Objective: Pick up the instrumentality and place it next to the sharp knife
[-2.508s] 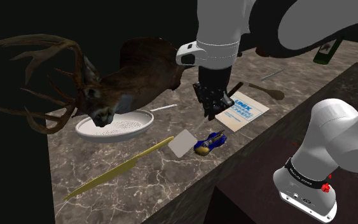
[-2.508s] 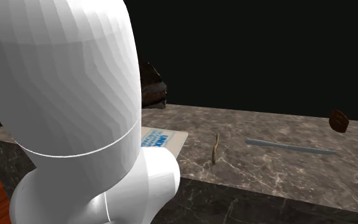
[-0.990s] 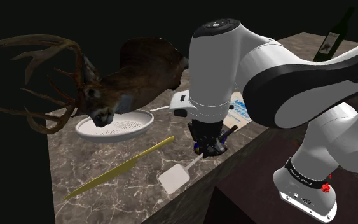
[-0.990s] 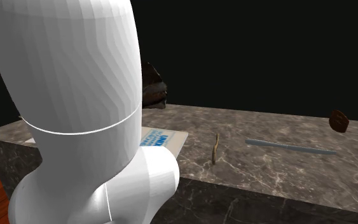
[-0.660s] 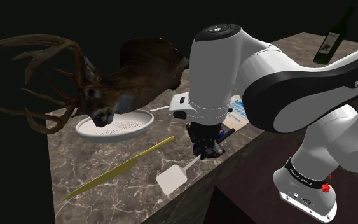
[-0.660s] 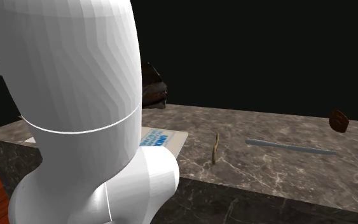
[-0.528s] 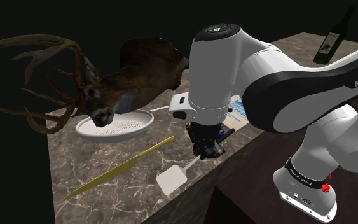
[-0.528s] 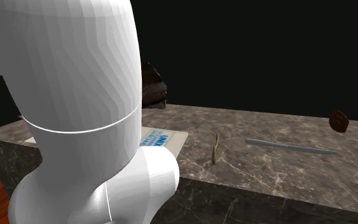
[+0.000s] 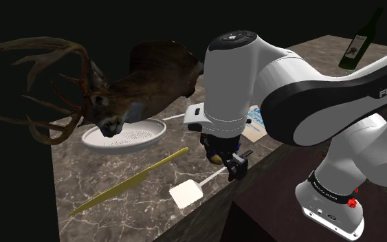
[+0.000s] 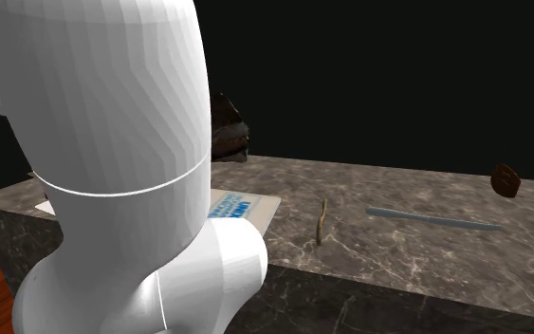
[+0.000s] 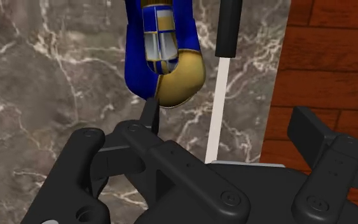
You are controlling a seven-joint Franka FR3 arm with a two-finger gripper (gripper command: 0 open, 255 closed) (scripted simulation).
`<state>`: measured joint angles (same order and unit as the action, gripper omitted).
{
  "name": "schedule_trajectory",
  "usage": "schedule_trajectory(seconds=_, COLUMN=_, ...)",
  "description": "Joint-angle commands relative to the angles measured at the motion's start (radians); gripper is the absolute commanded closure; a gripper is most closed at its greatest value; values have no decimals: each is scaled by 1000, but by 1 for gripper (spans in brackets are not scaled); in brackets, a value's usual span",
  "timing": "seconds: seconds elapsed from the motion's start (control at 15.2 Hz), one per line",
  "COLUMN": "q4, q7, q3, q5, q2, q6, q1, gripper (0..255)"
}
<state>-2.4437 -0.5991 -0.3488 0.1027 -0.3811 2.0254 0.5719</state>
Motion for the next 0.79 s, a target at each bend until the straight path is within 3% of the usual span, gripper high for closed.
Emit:
schedule_trajectory(seconds=0.0, q4=21, q7=-3, q3=4, q5=1, q2=-12, q6=-33, q1=0, gripper=0)
schedule_trajectory(seconds=0.2, q4=99, q7=-5, q3=13, q5=-1, q2=-32, q6=-131, q1=-1, gripper=0)
schedule_trajectory(seconds=0.73, q4=99, q7=-5, q3=13, q5=-1, q2=-32, q6=-131, q1=-1, gripper=0)
